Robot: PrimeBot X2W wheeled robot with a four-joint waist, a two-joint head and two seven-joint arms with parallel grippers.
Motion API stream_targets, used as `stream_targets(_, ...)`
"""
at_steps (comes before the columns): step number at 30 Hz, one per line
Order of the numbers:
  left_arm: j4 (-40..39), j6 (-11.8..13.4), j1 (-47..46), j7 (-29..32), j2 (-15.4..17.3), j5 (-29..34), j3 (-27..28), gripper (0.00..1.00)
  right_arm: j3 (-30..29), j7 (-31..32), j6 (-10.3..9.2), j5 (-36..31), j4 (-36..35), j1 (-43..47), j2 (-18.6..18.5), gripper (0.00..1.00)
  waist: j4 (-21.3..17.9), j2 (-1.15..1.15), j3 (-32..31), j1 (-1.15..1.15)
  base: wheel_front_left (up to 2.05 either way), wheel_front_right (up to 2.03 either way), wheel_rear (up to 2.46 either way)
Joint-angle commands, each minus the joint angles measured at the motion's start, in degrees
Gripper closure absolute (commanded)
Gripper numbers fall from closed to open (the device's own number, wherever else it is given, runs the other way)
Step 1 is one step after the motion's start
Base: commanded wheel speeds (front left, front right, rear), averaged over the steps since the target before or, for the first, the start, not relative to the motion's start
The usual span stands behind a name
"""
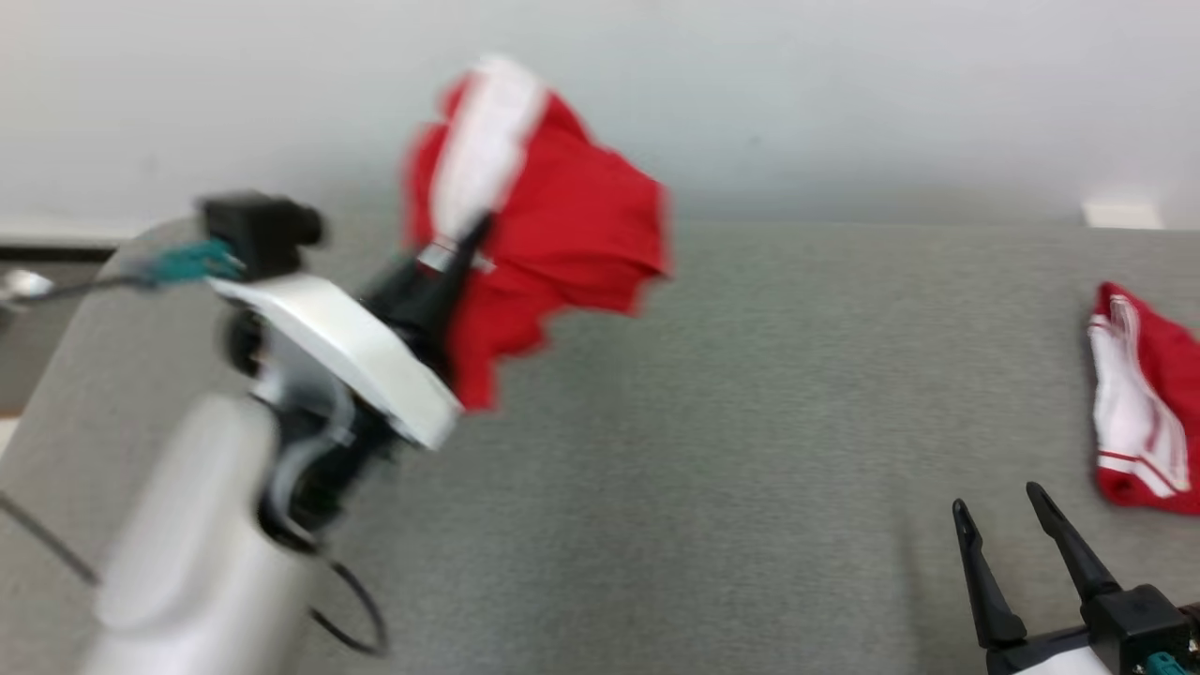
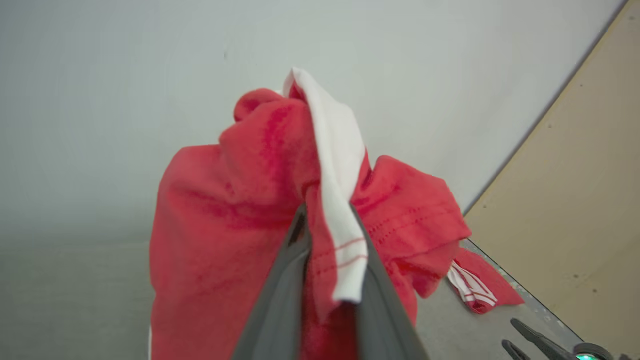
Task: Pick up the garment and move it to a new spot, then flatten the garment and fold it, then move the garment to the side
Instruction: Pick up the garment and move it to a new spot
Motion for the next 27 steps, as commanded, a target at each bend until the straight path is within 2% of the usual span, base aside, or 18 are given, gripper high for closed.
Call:
stream_targets(1,-3.11,0.47,2.57,1.01,-1.63,-1.86,-0.79,1.0,-0.2,-0.13,-0.17,0.32,-0.15,0.86,0.19,0.0,-3.62,0.0,-2.51,0.01,0.0,0.0,0.0)
stream_targets(7,-14.32,2.75,13.32,5.25,-10.05,-8.53,-7.96,1.0,-0.31,-0.06,-0.17,0.8,-0.64,1.84,1.24,0.0,-8.47,0.0,-1.91,0.01,0.0,0.0,0.0)
stream_targets(12,-13.15,3.5,20.56,5.75,-14.14,-14.23,-11.83,1.0,-0.25,-0.06,-0.17,0.88,-0.9,2.1,2.26,0.0,-12.02,0.0,-0.01,0.01,0.0,0.0,0.0)
stream_targets(16,-6.37,3.92,21.65,4.35,-14.71,-15.77,-11.49,1.0,-0.48,-0.07,-0.17,0.96,-1.06,1.69,2.93,0.0,-14.18,0.0,1.8,0.01,0.0,0.0,0.0)
stream_targets(22,7.5,4.81,18.14,-1.66,-12.68,-12.31,-7.86,1.0,-0.6,-0.07,-0.17,0.65,-0.79,1.19,3.5,0.0,-15.61,0.0,2.98,0.01,0.0,0.0,0.0)
stream_targets(23,9.45,5.05,17.58,-3.13,-12.41,-11.4,-7.27,0.92,-0.67,-0.07,-0.17,0.61,-0.77,1.17,3.59,0.0,-15.66,0.0,2.99,0.01,0.0,0.0,0.0)
stream_targets(24,11.23,5.07,17.02,-4.4,-12.13,-10.51,-7.04,0.67,-0.75,-0.08,-0.17,0.6,-0.73,1.22,3.62,0.0,-15.66,0.0,2.95,0.01,0.0,0.0,0.0)
stream_targets(25,12.66,4.94,16.42,-5.86,-11.74,-9.7,-6.82,0.05,-0.91,-0.07,-0.17,0.52,-0.64,1.38,3.6,0.0,-15.56,0.0,2.85,0.01,0.0,0.0,0.0)
stream_targets(26,14.12,4.85,15.77,-7.17,-11.31,-8.75,-6.75,0.0,-1.08,-0.07,-0.17,0.47,-0.58,1.63,3.54,0.0,-15.39,0.0,2.7,0.01,0.0,0.0,0.0)
stream_targets(27,15.46,4.87,15.39,-8.48,-10.88,-7.54,-6.87,0.0,-1.26,-0.07,-0.17,0.41,-0.44,1.83,3.45,0.0,-15.16,0.0,2.49,0.01,0.0,0.0,0.0)
